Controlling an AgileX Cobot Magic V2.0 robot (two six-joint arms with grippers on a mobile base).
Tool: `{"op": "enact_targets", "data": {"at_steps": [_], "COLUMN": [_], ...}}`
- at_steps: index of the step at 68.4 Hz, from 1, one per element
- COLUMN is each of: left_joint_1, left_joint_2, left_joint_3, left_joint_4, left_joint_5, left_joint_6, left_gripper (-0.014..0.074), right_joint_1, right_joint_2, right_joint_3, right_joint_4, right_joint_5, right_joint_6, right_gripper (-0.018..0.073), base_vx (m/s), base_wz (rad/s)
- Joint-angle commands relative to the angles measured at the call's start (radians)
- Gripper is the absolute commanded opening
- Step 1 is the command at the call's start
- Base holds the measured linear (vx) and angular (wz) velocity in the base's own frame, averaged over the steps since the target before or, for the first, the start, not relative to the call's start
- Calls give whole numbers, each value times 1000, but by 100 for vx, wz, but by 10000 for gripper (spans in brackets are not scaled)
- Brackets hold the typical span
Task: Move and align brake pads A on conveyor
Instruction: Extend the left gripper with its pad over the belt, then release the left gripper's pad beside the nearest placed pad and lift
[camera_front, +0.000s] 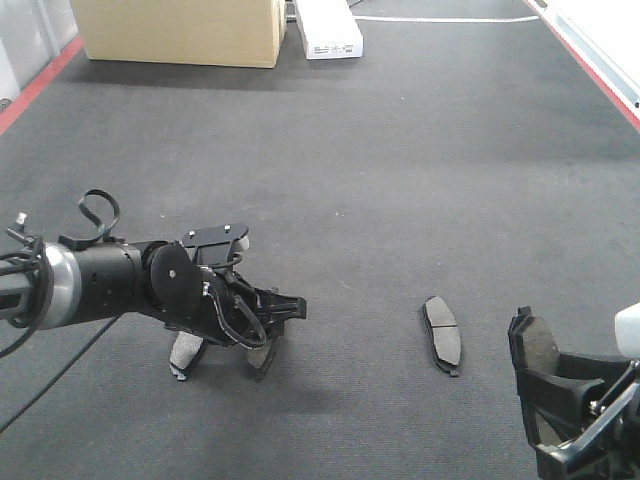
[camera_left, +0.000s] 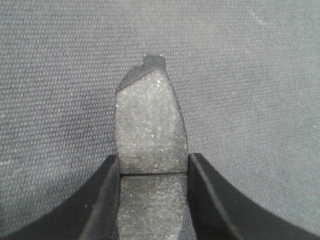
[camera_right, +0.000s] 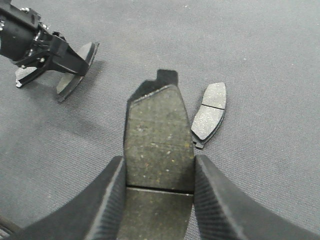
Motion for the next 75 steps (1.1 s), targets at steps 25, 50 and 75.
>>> {"op": "enact_targets", "data": {"at_steps": [25, 50, 75], "left_joint_1": [-5, -5, -5], "left_joint_2": [-16, -203, -674], "left_joint_3": [-27, -25, 205], "left_joint_4": [-16, 155, 212], "left_joint_5": [-66, -20, 75], "left_joint_6": [-8, 4, 51], "left_gripper": [320, 461, 69], "right_joint_1": [-4, -4, -4], "right_joint_2": [-6, -6, -6], "right_joint_3": [-28, -28, -28], "right_joint_4": [-3, -3, -3], "right_joint_5": [-82, -82, -82], "right_joint_6": [-12, -12, -12], "right_gripper": [-6, -6, -6], "base_vx": [0, 0, 0], "base_wz": [0, 0, 0]}}
